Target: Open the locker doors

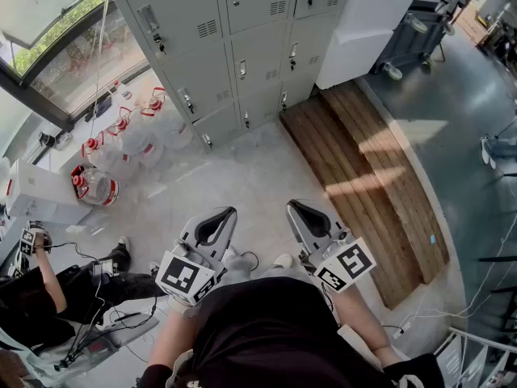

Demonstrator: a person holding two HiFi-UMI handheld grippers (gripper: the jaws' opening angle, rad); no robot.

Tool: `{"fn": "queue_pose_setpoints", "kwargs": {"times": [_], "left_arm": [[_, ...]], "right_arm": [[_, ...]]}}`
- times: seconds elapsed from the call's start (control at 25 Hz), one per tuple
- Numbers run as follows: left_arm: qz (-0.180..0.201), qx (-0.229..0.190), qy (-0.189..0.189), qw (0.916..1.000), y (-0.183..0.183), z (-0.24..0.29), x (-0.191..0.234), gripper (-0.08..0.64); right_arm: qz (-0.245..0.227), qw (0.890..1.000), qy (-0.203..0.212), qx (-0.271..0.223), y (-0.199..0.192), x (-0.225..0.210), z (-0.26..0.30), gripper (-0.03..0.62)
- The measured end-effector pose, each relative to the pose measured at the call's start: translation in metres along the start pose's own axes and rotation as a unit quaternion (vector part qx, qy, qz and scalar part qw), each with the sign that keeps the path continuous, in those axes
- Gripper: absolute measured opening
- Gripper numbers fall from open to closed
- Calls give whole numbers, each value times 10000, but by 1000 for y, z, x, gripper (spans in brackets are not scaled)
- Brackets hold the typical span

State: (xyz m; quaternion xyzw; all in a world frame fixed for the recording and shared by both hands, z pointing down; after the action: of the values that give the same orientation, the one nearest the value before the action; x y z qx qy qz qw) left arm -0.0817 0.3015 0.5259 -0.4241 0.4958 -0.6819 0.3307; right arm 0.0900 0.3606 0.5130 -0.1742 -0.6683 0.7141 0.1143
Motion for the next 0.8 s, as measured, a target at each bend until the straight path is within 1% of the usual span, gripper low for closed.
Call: {"fn": "queue_pose_setpoints", "kwargs": {"times": [0.16, 0.52, 0.6, 0.72, 0.8], "left_arm": [[-12, -65, -22, 10000, 7, -10, 22, 18], [-91, -194, 142, 9997, 14, -47, 84, 18], [-68, -205, 201, 9996, 15, -55, 101, 18], [51, -149, 188, 9997, 17, -66, 127, 18], [55, -112, 187, 9997, 15, -74, 146, 18]], "right_arm": [[36, 9999, 43, 93, -6, 17, 25, 40], [199, 9998, 5, 90, -8, 40, 88, 40], [175, 9998, 12, 89, -6, 46, 107, 40], [92, 9999, 9, 107, -7, 55, 137, 40], [72, 9998, 38, 176, -10, 62, 158, 40]]}}
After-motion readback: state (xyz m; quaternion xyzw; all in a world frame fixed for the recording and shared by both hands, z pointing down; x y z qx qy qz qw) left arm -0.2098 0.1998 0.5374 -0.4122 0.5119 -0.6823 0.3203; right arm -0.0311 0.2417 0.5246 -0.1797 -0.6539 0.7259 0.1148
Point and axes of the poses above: the fingertips, and each gripper's own axes: z forward along the fingers, x to its left, y out of its top, the point moved 5 cm from there along -z, backward along the fingers, and after that the axes turned 8 degrees about -z, right-handed, at the moved point
